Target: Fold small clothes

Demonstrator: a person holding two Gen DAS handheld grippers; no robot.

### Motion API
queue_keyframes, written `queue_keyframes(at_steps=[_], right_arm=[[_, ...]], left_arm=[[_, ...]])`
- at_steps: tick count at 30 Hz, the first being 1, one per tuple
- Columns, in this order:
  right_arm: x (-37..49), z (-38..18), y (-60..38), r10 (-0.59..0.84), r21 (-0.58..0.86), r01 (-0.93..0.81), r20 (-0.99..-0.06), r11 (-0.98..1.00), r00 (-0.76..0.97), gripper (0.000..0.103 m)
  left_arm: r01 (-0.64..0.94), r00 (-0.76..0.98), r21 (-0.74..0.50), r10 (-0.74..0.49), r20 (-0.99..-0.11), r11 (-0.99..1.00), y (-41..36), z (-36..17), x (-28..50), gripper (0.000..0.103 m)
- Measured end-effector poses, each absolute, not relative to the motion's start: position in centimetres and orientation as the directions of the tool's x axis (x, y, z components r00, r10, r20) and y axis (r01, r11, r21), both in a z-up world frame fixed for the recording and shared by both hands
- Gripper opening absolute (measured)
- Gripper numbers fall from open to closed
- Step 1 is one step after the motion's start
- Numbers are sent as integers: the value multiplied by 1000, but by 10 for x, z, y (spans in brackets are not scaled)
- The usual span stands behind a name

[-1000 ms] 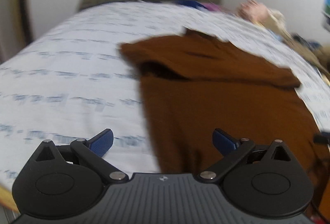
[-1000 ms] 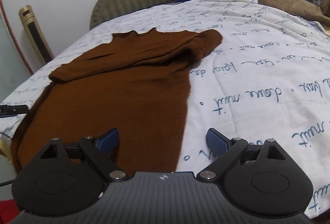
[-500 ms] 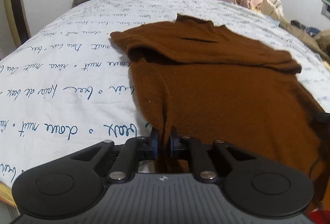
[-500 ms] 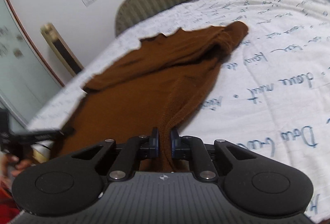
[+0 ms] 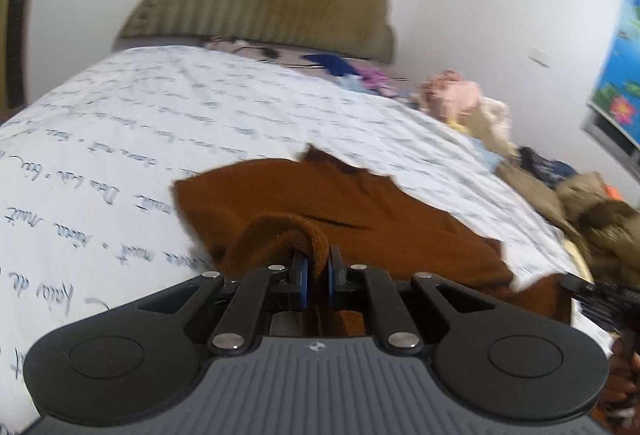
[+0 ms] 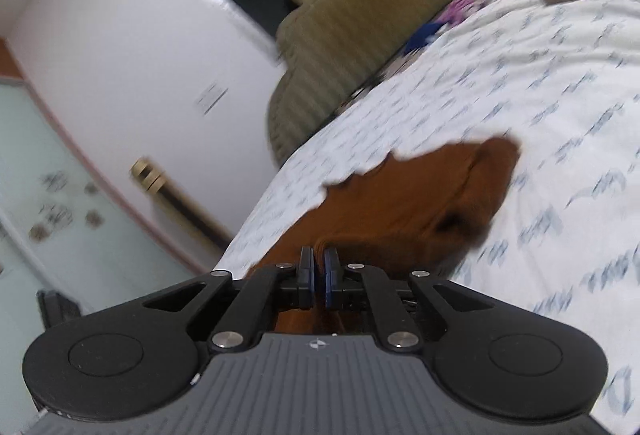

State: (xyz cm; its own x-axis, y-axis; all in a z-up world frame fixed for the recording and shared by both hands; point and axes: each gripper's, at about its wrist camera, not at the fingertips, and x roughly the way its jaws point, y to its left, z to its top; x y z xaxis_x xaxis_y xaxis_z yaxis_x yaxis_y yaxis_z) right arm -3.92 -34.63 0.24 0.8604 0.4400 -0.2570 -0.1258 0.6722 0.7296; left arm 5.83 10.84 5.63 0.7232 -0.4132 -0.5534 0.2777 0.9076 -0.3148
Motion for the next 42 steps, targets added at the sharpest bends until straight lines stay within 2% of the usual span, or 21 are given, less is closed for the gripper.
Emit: queue_keyframes(at_steps=[2,3,6,7,8,9,10,12,17,24,26,27,28,29,30,31,35,42], right_arm=[[-26,-4,-355,398,728,-69,-291,682,870,10],[-19,-10,-358,367,710,-21,-337,704,867,11],[-11,-32,-359,311,670,102,-467,735,827,21],[-13,-40,-360,332,688,111,-477,717,814,36],[-18,-47,-362,355,713,113,-473,692,807,56],[-25,-53,-363,376,734,109,-462,670,804,65],[-32,-58,-362,390,747,102,-452,657,803,68],[-50,-64,-360,412,752,86,-448,653,793,68],[-88,-62,-341,488,740,9,-453,673,746,68],[-118,-70,-318,619,832,-21,-394,554,680,68],[-118,-74,-310,670,861,-37,-366,507,646,68],[-118,-75,-306,680,863,-42,-365,503,636,67],[-118,-76,-302,681,863,-42,-367,504,634,58],[-119,-76,-301,677,859,-37,-376,511,633,40],[-119,-76,-300,669,851,-28,-392,524,631,28],[-119,-75,-300,660,841,-20,-410,541,629,17],[-125,-57,-295,639,787,-74,-437,612,633,17],[-139,15,-300,644,746,-248,-300,618,703,16]], left_arm=[[241,714,-301,-379,-589,923,107,44,76,9],[221,701,-290,-358,-616,931,106,35,86,12],[173,653,-264,-311,-691,949,106,7,94,14],[167,639,-269,-312,-703,949,108,1,92,18],[169,626,-284,-326,-709,944,112,-6,90,21],[178,615,-307,-349,-707,935,117,-11,85,34],[185,608,-330,-372,-701,926,124,-17,82,56],[195,619,-375,-410,-669,906,137,-20,67,80],[240,584,-452,-499,-640,859,159,-30,35,82],[429,400,-565,-709,-581,705,154,-36,-7,81],[468,356,-577,-740,-570,670,149,-37,-16,73],[478,348,-568,-737,-579,671,146,-37,-20,51],[478,345,-548,-721,-602,686,143,-36,-21,24],[474,346,-525,-698,-626,706,140,-36,-21,13],[479,344,-513,-690,-637,712,139,-35,-22,10],[490,350,-503,-690,-634,712,138,-31,-25,9],[574,406,-436,-703,-583,693,135,1,-43,8],[613,512,-410,-735,-445,675,147,63,-57,8]])
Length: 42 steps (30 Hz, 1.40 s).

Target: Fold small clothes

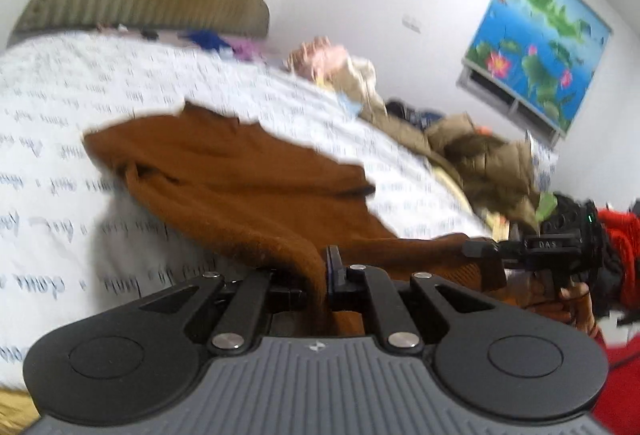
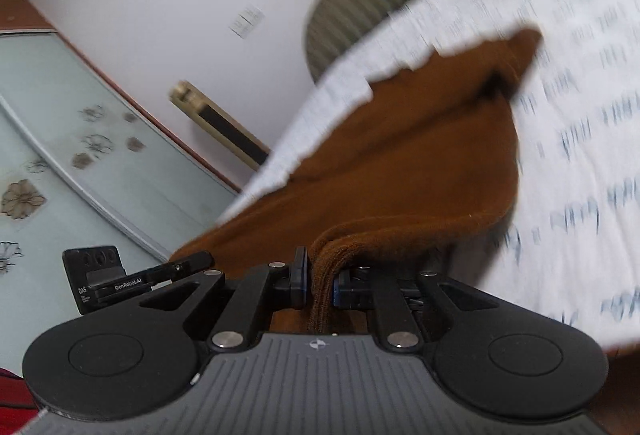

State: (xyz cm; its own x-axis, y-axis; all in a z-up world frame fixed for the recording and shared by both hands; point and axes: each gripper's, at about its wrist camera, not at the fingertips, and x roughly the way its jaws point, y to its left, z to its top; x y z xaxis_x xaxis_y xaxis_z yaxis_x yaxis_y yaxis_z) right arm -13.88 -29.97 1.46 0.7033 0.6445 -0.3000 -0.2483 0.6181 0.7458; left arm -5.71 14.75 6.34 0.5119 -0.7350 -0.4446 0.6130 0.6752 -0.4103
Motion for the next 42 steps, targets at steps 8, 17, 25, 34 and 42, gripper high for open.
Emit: queue_keyframes(at_steps=[8,17,25,34,42], right_arm=[[-101,49,-321,561,692,-260,-249,674,789,16],[-32,22,-337,473,709,-138,-301,692,828,16],[16,-55,-334,398,702,95,-504,706,766,19],[-9,-57,-335,439,724,59,-479,688,760,44],[-22,-44,-327,413,668,28,-491,744,767,13]], left_arm=[[537,598,-415,-679,-426,734,146,80,-19,8],[464,618,-340,-574,-538,818,115,58,49,8],[291,483,-475,-557,-676,830,112,-17,106,10],[322,534,-541,-621,-574,777,135,-17,69,77],[396,494,-455,-603,-626,797,117,-16,58,10]])
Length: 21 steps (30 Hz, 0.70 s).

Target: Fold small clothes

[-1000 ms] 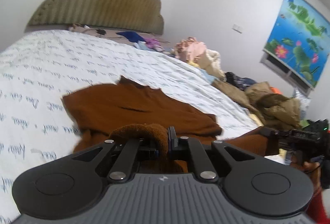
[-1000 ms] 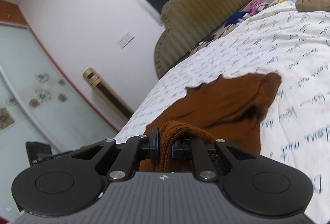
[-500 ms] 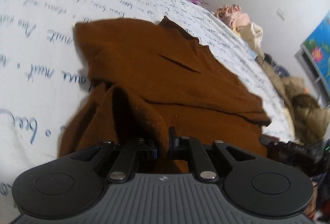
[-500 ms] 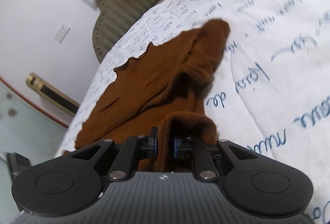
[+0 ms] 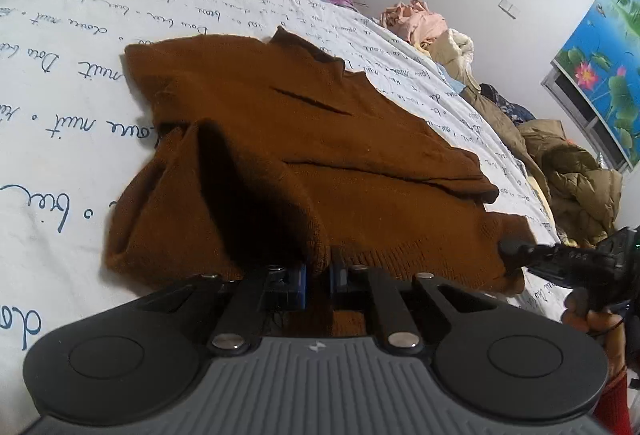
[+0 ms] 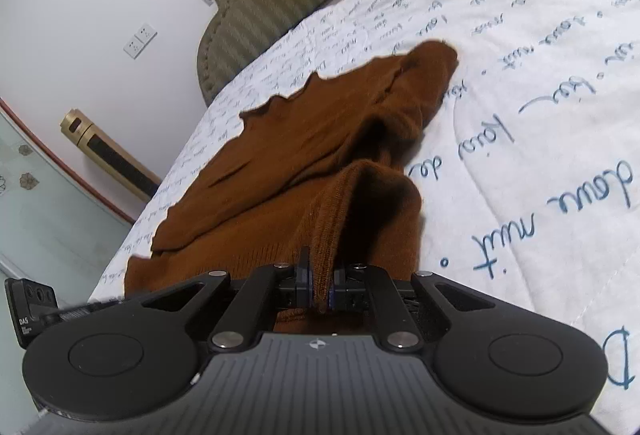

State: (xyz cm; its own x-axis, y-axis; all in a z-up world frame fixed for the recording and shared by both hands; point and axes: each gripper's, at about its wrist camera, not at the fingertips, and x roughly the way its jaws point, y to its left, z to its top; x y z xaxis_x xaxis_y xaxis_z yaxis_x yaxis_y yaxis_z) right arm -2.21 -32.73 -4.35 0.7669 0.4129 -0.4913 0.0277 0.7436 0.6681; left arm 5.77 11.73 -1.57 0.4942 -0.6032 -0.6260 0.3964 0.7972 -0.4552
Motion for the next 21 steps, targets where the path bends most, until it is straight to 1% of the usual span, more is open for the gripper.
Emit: queue_keyframes(at_steps=[2,7,12,15,19,21], right_arm=[[-25,-36,-327,416,680,9,-459,733,785,12],[-35,-2,-329,426,684,-72,-364,725,828,12],[-30,25,-331,385,648,-97,-320,756,866,12],[-20,37,-329,340,604,-88,-317,792,885,12],[3,43,-329,296,584,-67,-307,809,905,12],[20,42,-331,272,577,-45,-314,816,909,12]], left_arm=[[417,530,-425,-595,-604,803,117,-4,48,9],[470,608,-392,-612,-506,791,120,36,25,9],[480,678,-354,-596,-431,803,113,68,24,9],[452,700,-334,-561,-443,827,102,81,45,9],[413,687,-341,-535,-491,844,92,87,91,9],[390,692,-323,-506,-515,862,85,87,115,9]])
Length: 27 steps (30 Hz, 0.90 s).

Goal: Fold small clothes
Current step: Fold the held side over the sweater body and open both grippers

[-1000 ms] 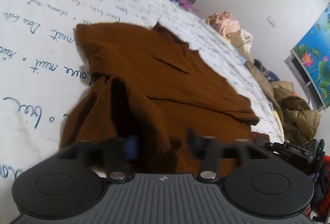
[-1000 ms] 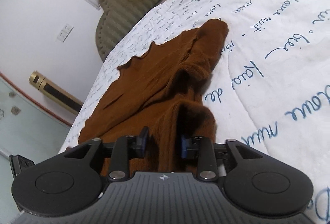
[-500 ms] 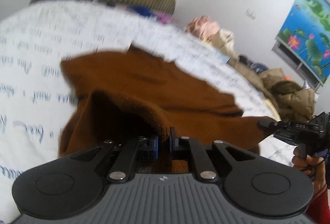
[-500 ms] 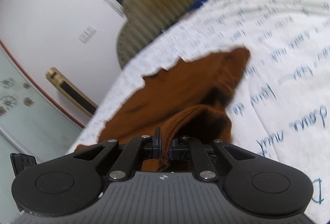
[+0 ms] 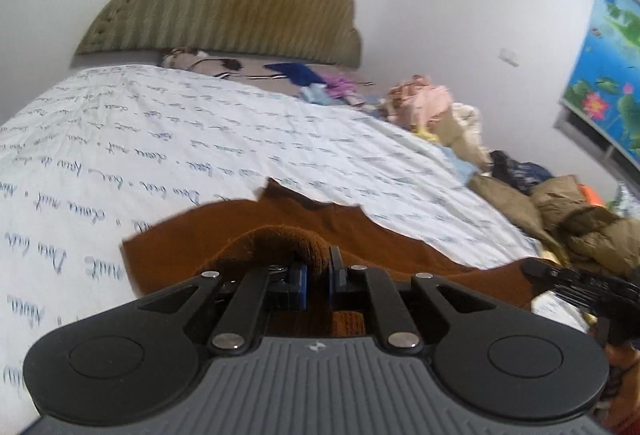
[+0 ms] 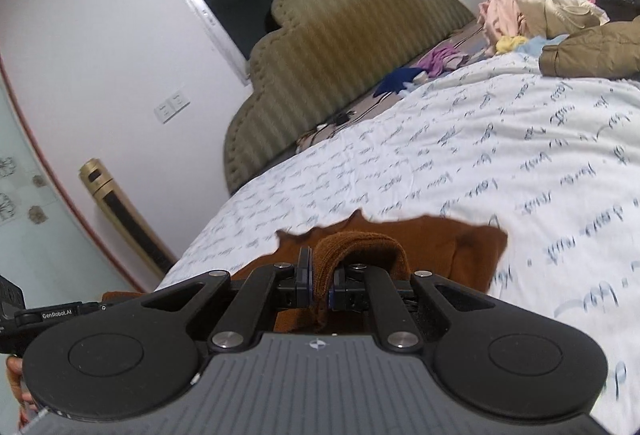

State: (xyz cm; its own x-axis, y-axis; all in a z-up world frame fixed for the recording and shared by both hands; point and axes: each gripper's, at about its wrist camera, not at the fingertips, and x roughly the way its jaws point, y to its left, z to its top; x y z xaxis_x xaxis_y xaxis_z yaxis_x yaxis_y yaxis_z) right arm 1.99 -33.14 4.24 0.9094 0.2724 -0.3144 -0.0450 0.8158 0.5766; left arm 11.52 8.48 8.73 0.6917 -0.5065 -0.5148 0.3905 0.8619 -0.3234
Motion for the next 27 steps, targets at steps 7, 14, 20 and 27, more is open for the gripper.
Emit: queue_keyframes(at_steps=[7,14,20,27], right_arm=[[86,24,-341,215,586,55,-381,808,899,12],[152,-14,-340,226,584,135,-503,800,834,15],[175,-47,-354,289,678,213,-547,704,785,30],[178,-47,-363,284,720,217,-506,660,814,55]], left_arm=[[308,677,-258,-402,-617,916,59,60,189,9],[201,578,-296,-357,-734,934,50,12,240,11],[-17,467,-691,-606,-644,722,95,-20,268,13],[-152,534,-783,-616,-578,603,125,-26,276,14]])
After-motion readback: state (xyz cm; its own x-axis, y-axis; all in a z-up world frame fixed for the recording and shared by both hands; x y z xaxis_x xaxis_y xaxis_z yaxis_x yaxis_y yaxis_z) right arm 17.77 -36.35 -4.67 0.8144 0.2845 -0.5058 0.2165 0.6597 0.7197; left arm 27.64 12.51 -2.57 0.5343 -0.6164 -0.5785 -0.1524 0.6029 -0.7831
